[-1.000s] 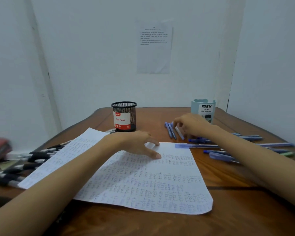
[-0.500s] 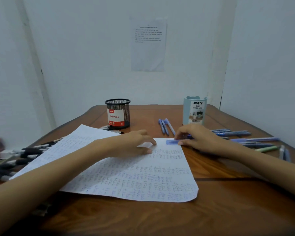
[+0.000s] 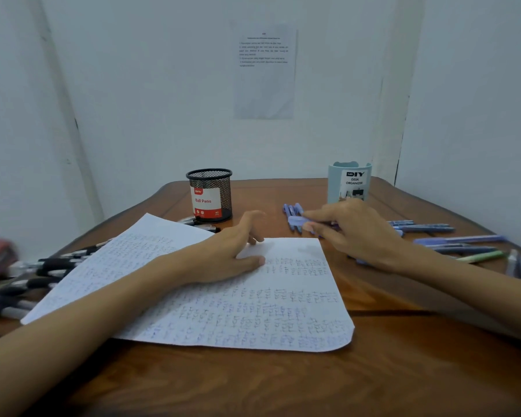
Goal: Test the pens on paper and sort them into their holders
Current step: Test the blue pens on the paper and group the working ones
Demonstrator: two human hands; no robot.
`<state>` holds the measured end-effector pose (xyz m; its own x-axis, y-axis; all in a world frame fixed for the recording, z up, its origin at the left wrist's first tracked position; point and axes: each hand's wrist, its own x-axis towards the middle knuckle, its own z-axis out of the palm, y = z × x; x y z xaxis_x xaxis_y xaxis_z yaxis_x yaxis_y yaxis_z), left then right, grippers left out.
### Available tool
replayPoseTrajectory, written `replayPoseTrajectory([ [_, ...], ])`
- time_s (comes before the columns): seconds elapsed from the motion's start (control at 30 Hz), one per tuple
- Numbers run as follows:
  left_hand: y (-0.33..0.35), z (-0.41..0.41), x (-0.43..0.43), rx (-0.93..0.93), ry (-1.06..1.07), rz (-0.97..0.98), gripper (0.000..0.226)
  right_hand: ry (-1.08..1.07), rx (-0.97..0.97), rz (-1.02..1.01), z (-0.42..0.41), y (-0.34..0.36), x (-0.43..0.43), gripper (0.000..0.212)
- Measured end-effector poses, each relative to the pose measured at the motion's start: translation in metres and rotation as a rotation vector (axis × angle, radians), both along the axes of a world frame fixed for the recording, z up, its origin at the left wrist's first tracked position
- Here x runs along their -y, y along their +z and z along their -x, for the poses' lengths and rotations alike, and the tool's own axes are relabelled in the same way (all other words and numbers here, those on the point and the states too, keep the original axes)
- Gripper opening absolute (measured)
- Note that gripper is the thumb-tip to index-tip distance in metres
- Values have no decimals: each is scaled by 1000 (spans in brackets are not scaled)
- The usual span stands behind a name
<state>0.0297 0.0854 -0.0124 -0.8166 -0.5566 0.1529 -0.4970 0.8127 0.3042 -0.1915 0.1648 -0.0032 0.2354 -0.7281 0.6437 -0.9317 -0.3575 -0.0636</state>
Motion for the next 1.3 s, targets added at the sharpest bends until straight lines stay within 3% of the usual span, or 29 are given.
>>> replayPoseTrajectory([
  [0.1, -3, 0, 2, 14, -1, -16, 65, -110, -59, -128, -2, -2, -3, 52],
  [0.23, -4, 0, 3, 25, 8, -29, 64, -235, -202, -180, -5, -9, -4, 48],
  [0.5, -5, 1, 5, 77, 9, -38, 55, -351, -393, -352, 6, 14, -6, 70],
  [0.63, -3, 1, 3, 109, 6, -32, 50, -316, -168, -716, 23, 31, -16, 85],
  [0.73, 0, 1, 0, 138, 8, -28, 46, -218, 35, -808, 42, 52, -24, 48],
  [0.87, 3, 1, -3, 190, 9, 8, 39, 60, 643, -779, 54, 57, -39, 14],
  [1.0, 5, 2, -4, 235, 18, -3, 40, 190, 1283, -685, 49, 41, -32, 19],
  [1.07, 7, 1, -4, 252, 15, -34, 45, 374, 1564, -669, 46, 36, -31, 30],
  [1.13, 8, 0, -7, 274, 7, -85, 55, 430, 1598, -604, 42, 27, -29, 50],
  [1.23, 8, 1, -9, 327, 4, -141, 70, 290, 1394, -496, 24, 18, -30, 29],
  [1.3, 7, 1, -9, 353, 15, -145, 69, 279, 1308, -504, 8, 13, -32, 27],
])
